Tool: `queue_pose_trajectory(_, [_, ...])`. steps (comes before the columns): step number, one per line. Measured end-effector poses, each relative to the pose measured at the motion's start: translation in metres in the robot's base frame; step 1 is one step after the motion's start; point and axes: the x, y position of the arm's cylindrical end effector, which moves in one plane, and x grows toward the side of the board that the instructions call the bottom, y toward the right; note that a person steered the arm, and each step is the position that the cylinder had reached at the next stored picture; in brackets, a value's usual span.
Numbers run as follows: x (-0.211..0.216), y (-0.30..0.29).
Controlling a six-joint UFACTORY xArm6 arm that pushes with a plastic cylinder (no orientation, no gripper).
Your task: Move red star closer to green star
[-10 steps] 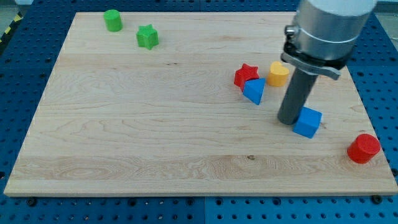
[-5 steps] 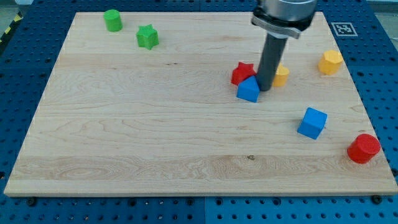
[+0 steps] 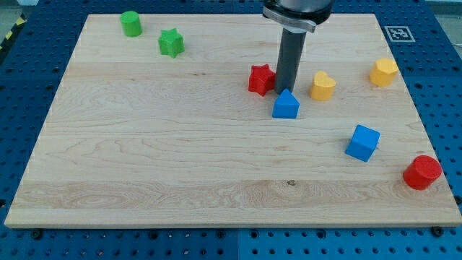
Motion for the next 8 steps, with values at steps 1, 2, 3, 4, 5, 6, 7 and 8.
queue_pose_trajectory(1, [-0.010,-0.030])
queue_pose_trajectory(2, [-0.011,-0.044])
queue_pose_trajectory(3, [-0.011,-0.008])
queue_pose_trajectory(4, [-0.011,0.009])
queue_pose_trajectory(5, [-0.020,-0.039])
queue_pose_trajectory(6, [-0.039,-0.094])
queue_pose_trajectory(7, [-0.046,-0.106])
queue_pose_trajectory(8, [-0.028,-0.087])
